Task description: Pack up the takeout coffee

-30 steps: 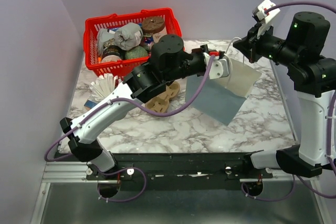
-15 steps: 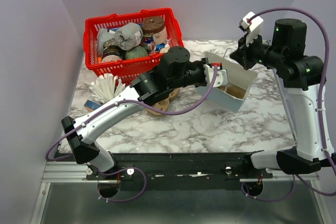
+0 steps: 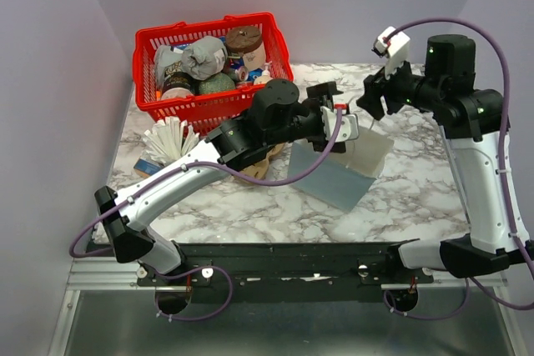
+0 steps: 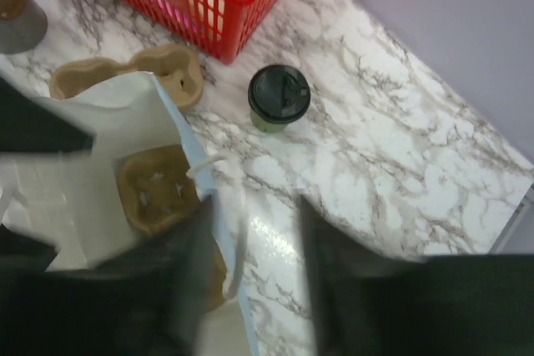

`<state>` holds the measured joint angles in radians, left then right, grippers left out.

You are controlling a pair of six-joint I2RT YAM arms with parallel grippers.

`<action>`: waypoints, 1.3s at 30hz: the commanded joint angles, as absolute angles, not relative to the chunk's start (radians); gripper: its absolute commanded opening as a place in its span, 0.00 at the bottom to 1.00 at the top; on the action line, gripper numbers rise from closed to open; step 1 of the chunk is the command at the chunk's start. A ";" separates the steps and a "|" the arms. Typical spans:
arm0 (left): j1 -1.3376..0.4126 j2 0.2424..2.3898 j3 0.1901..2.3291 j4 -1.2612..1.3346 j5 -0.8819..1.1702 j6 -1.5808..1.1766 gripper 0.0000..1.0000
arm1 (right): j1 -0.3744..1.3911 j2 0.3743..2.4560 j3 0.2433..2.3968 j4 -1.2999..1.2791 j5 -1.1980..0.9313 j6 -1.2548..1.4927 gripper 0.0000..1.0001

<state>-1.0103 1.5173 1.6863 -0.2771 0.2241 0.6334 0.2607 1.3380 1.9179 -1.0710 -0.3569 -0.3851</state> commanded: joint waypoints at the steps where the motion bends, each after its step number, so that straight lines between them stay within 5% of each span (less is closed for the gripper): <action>1: -1.005 1.468 1.597 -0.322 0.199 0.640 0.99 | 0.265 1.362 1.845 -1.127 -0.281 -0.402 0.85; 2: -1.002 1.462 1.585 -0.384 0.205 0.655 0.99 | 0.264 1.362 1.842 -1.134 -0.266 -0.402 0.99; 9: -0.927 1.340 1.508 -0.532 0.319 0.684 0.99 | 0.264 1.379 1.954 -1.175 -0.351 -0.406 1.00; 22: -0.910 1.134 1.307 -0.528 0.288 0.637 0.99 | 0.242 1.360 1.657 -1.103 -0.419 -0.604 0.88; 39: -0.888 1.103 1.236 -0.508 0.207 0.606 0.99 | 0.236 1.404 1.632 -1.181 -0.465 -0.770 0.18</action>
<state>-0.8959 1.1130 1.2533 -0.5251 0.2485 0.6022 0.2409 1.3972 1.6341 -1.1584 -0.4442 -0.7464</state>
